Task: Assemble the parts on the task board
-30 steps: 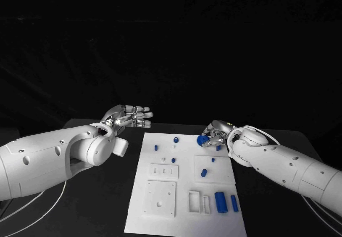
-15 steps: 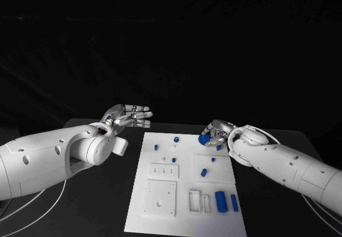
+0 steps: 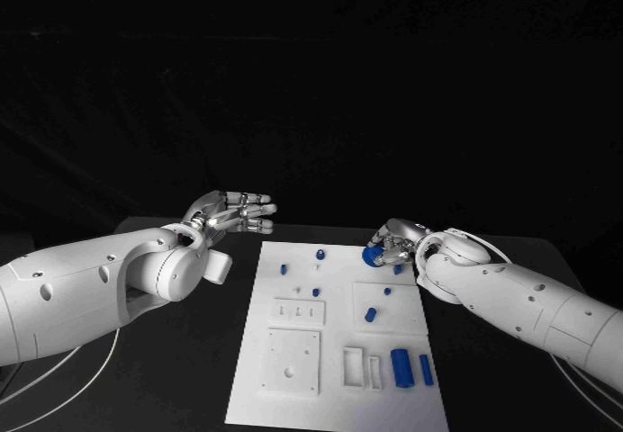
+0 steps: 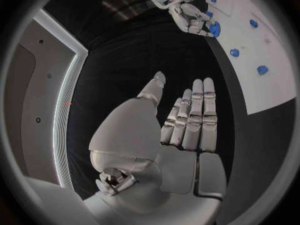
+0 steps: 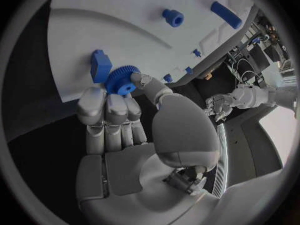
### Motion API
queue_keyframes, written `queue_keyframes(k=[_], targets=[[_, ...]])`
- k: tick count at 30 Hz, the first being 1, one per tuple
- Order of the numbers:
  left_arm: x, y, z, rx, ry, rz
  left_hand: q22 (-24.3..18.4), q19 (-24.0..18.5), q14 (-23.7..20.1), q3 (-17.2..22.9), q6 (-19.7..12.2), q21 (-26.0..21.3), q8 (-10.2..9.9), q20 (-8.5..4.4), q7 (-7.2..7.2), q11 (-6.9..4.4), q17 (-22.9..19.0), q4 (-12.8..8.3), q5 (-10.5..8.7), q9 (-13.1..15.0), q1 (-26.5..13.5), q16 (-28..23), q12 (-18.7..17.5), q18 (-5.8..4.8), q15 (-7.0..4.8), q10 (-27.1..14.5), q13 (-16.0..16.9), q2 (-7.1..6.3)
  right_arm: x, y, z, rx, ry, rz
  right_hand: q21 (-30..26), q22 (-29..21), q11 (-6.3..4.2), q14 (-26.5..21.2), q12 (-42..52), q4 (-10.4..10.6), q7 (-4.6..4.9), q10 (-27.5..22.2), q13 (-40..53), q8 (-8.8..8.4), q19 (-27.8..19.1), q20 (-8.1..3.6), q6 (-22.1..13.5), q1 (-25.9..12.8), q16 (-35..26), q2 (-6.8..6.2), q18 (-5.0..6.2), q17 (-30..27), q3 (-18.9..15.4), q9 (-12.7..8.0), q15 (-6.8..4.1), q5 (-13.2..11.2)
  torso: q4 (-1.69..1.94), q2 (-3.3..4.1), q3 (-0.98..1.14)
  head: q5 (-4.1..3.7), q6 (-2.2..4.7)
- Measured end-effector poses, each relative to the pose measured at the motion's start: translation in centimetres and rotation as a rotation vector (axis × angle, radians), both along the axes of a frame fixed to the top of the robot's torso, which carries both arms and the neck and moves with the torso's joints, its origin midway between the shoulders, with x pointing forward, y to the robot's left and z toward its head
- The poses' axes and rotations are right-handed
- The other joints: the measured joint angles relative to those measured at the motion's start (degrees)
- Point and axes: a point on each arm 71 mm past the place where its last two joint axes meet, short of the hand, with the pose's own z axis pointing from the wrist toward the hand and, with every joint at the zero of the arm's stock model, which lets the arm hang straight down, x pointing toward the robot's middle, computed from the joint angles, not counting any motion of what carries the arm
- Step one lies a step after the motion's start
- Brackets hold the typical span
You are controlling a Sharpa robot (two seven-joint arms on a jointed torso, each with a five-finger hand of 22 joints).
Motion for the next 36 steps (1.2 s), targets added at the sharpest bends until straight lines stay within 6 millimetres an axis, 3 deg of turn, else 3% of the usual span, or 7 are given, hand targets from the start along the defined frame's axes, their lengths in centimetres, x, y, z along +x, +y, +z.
queue_keyframes(k=[4, 21, 27, 36], targets=[[0.0, 0.0, 0.0, 0.000, 0.001, 0.000, 0.0, 0.0, 0.0, 0.0, 0.0, 0.0, 0.0, 0.00, 0.00, 0.00, 0.0, 0.0, 0.00, 0.0, 0.0, 0.0, 0.0, 0.00, 0.00, 0.0, 0.0, 0.00, -0.1, 0.2, 0.0, 0.002, -0.001, 0.006, 0.0, 0.0, 0.00, 0.1, 0.0, 0.2, -0.02, 0.0, 0.0, -0.01, 0.0, 0.00, 0.6, 0.0, 0.0, 0.00, -0.28, 0.0, -2.1, 0.0, 0.06, -1.9, -0.02, -0.02, 0.00, -0.03, 0.03], [0.0, 0.0, 0.0, 0.003, 0.002, -0.001, 0.0, 0.0, 0.0, 0.0, 0.0, 0.0, 0.0, 0.00, 0.00, 0.00, 0.0, 0.0, 0.00, 0.0, 0.0, 0.0, 0.0, 0.00, 0.00, 0.0, 0.0, 0.00, -0.5, 0.8, 0.1, -0.015, -0.040, 0.028, 0.0, 0.0, -0.20, 0.1, -0.2, -0.2, 0.07, 0.2, -0.2, 0.04, 0.0, 0.00, 0.7, 0.3, 0.0, 0.30, -0.33, 0.0, -2.9, 0.1, 0.07, -2.4, 0.01, -0.03, -0.04, -0.12, 0.28], [0.0, 0.0, 0.0, 0.003, 0.002, -0.001, 0.0, 0.0, 0.0, 0.0, 0.0, 0.0, 0.0, 0.00, 0.00, 0.00, 0.0, 0.0, 0.00, 0.0, 0.0, 0.0, 0.0, 0.00, 0.00, 0.0, 0.0, 0.00, -0.7, 1.6, 0.6, -0.020, -0.081, 0.049, 0.0, 0.0, -0.32, 0.1, -0.2, 0.0, -0.47, 0.3, -0.2, 0.07, 0.0, 0.00, 1.3, 0.3, 0.0, 0.30, -0.33, 0.1, -3.1, 0.1, 0.07, -3.0, 0.03, -0.04, -0.03, -0.13, 0.29], [0.0, 0.0, 0.0, 0.004, 0.003, -0.002, 0.0, 0.0, 0.0, 0.0, 0.0, 0.0, 0.0, 0.00, 0.00, 0.00, 0.0, 0.0, 0.00, 0.0, 0.0, 0.0, 0.0, 0.00, 0.00, 0.0, 0.0, 0.00, -1.5, 3.2, 1.7, -0.024, -0.156, 0.096, 0.0, 0.0, -0.41, 0.3, -0.2, 0.2, -0.47, 0.4, -0.1, 0.07, 0.0, 0.00, 1.8, 0.3, 0.0, 0.30, -0.33, 0.1, -3.3, 0.1, -0.11, -3.7, 0.03, -0.04, -0.08, 0.01, 0.30]])
